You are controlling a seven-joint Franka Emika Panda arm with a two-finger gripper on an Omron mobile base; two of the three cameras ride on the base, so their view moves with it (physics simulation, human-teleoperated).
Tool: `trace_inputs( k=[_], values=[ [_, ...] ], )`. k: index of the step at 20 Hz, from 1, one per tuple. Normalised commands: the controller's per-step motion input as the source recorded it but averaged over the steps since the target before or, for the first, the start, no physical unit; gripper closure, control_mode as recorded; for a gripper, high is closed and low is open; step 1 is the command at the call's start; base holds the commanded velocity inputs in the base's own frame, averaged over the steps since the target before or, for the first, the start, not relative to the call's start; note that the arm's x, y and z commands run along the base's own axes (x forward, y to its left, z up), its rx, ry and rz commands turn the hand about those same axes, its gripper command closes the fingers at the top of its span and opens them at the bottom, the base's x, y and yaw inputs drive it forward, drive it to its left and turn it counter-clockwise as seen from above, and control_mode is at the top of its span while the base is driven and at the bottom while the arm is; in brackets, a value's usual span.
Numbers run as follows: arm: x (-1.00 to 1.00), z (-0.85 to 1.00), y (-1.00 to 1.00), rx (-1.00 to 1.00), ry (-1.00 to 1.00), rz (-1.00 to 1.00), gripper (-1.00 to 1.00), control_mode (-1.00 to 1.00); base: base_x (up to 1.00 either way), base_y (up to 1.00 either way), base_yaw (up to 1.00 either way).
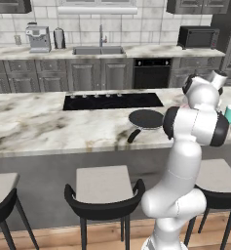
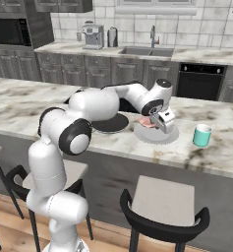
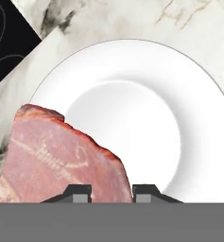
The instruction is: Pick up the pan with the steak in it and place it on the dining table. Then place the steak on the plate.
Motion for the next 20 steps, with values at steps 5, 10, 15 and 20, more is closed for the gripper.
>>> trace_inputs(
  k=[5, 10, 15, 20],
  values=[
    [0.03, -0.22, 0.0, 0.0, 0.01, 0.0, 1.0, -1.0, 0.0, 0.0, 0.0],
    [0.11, -0.34, 0.0, 0.0, 0.0, 0.0, 1.0, -1.0, 0.0, 0.0, 0.0],
    [0.11, -0.18, -0.02, 0.0, 0.0, 0.0, 1.0, -1.0, 0.0, 0.0, 0.0],
    [0.1, -0.08, -0.01, 0.0, 0.0, 0.0, -1.0, -1.0, 0.0, 0.0, 0.0]
  ],
)
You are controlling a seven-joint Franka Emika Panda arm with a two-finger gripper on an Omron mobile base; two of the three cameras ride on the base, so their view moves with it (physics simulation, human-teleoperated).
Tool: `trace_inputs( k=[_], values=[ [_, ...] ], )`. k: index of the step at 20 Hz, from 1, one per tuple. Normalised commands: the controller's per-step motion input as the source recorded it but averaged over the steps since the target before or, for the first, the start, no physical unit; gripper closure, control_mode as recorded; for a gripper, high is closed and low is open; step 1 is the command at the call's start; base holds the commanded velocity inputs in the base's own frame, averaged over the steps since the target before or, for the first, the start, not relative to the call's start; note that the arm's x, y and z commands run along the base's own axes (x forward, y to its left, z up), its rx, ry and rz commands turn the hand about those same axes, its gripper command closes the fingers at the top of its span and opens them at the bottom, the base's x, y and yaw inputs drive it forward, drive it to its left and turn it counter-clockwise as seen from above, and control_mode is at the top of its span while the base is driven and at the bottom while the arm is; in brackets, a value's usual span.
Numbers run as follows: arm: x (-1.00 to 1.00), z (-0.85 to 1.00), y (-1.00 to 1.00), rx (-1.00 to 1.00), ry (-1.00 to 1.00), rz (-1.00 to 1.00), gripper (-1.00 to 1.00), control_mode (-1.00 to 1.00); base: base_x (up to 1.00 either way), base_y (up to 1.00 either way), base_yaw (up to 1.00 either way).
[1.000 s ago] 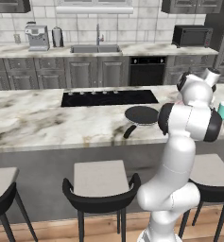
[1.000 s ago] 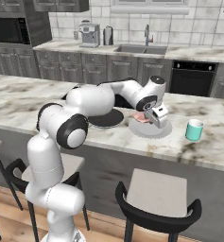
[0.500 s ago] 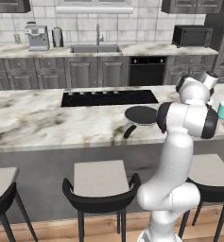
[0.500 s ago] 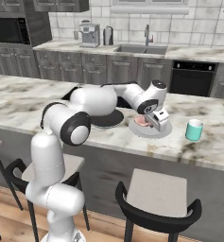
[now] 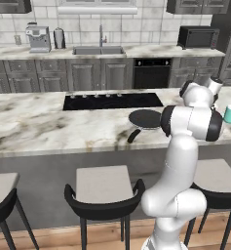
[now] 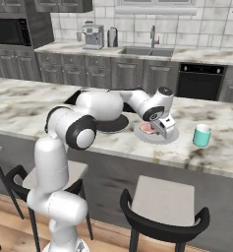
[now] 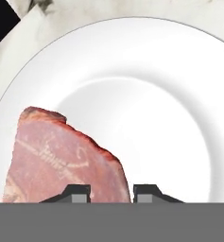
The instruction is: Pick up the pan with the steak in it and place it on the dining table. Then place the steak on the plate.
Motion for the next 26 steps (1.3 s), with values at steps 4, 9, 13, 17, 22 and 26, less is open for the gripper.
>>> trace_inputs(
  k=[4, 9, 13, 17, 22, 26],
  values=[
    [0.0, 0.06, -0.21, 0.02, -0.02, -0.01, -1.0, -1.0, 0.0, 0.0, 0.0],
    [0.01, 0.2, -0.21, 0.0, 0.0, -0.05, -1.0, -1.0, 0.0, 0.0, 0.0],
    [-0.42, 0.35, 0.39, -0.07, 0.0, -0.01, -1.0, -1.0, 0.0, 0.0, 0.0],
    [-0.62, 0.18, 0.82, -0.24, -0.01, 0.05, -1.0, -1.0, 0.0, 0.0, 0.0],
    [-0.48, -0.23, 0.84, -0.21, -0.07, 0.15, -1.0, -1.0, 0.0, 0.0, 0.0],
    [-0.37, -0.67, 0.94, -0.11, -0.15, 0.17, -1.0, -1.0, 0.0, 0.0, 0.0]
  ],
)
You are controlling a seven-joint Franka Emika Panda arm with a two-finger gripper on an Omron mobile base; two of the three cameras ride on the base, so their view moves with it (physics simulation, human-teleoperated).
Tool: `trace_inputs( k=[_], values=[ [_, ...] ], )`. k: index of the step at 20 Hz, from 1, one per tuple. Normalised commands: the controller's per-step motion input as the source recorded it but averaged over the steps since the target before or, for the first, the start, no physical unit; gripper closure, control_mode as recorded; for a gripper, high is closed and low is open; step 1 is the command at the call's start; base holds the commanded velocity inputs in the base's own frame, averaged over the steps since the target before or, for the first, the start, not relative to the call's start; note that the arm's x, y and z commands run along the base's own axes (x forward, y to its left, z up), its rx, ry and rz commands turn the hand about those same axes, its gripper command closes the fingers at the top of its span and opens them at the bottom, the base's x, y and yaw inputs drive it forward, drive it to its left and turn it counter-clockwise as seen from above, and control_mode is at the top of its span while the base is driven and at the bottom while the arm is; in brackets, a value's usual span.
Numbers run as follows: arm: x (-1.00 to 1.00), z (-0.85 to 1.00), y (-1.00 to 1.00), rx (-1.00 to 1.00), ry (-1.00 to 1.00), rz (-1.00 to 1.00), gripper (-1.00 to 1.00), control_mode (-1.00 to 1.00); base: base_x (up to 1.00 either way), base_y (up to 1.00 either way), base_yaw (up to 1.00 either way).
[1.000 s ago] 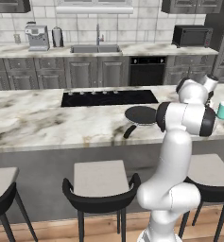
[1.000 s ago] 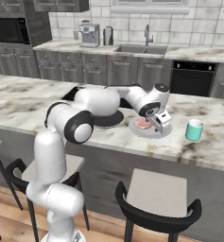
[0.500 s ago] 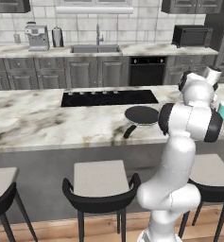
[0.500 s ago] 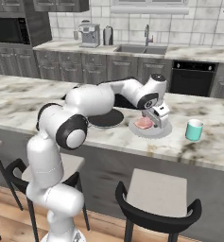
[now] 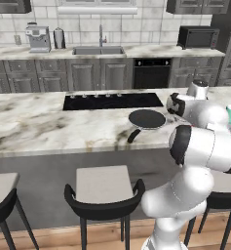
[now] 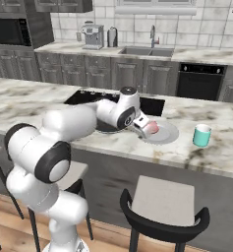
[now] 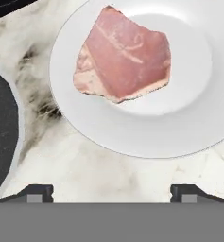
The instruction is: Pick up the pan with the steak in it and place it on the dining table. Then place the steak on the plate.
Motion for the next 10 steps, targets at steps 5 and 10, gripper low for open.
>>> trace_inputs(
  k=[5, 10],
  values=[
    [-0.4, -0.39, 0.63, -0.26, -0.29, 0.13, -1.0, -1.0, 0.0, 0.0, 0.0],
    [-0.45, 0.06, 0.29, -0.25, -0.43, 0.06, -1.0, -1.0, 0.0, 0.0, 0.0]
  ],
)
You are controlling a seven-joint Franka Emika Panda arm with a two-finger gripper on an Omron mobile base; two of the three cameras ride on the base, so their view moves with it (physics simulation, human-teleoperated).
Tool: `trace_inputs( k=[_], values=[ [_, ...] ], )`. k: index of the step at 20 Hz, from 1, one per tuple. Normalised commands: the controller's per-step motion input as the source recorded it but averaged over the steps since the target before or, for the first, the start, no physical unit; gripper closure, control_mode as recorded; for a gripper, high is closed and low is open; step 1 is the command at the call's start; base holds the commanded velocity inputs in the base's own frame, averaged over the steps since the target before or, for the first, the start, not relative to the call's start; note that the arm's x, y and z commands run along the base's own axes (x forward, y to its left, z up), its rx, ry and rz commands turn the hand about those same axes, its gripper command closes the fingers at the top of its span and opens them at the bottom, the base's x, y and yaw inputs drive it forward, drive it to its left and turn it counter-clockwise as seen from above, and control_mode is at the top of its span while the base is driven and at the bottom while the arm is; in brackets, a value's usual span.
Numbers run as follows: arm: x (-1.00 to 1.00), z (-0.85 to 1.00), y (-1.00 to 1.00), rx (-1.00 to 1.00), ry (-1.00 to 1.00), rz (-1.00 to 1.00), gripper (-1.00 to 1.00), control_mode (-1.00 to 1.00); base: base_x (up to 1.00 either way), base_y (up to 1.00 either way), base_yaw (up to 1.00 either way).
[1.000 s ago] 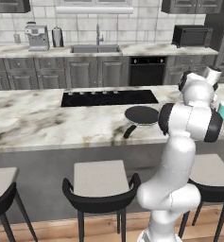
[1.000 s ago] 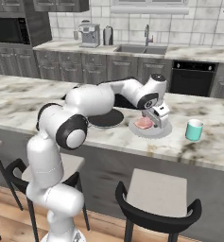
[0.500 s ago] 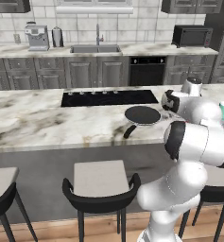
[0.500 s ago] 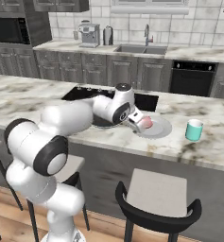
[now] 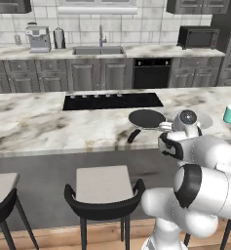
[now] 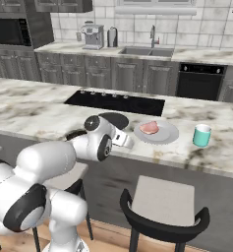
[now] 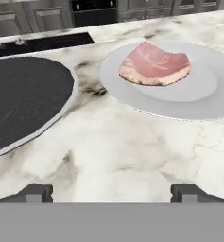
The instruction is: Pick up the pan with the steak in it and place it on the dining table. Then place the steak on the plate.
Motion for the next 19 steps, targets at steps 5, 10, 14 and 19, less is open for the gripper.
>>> trace_inputs(
  k=[5, 10, 14, 19],
  values=[
    [-0.36, 0.36, 0.28, -0.18, -0.43, 0.08, -1.0, -1.0, 0.0, 0.0, 0.0],
    [-0.62, 0.2, 0.23, -0.15, -0.34, 0.02, -1.0, -1.0, 0.0, 0.0, 0.0],
    [-0.8, 0.29, 0.18, -0.14, -0.31, -0.03, -1.0, -1.0, 0.0, 0.0, 0.0],
    [-0.64, 0.0, -0.02, 0.01, -0.14, 0.03, -1.0, -1.0, 0.0, 0.0, 0.0]
  ],
)
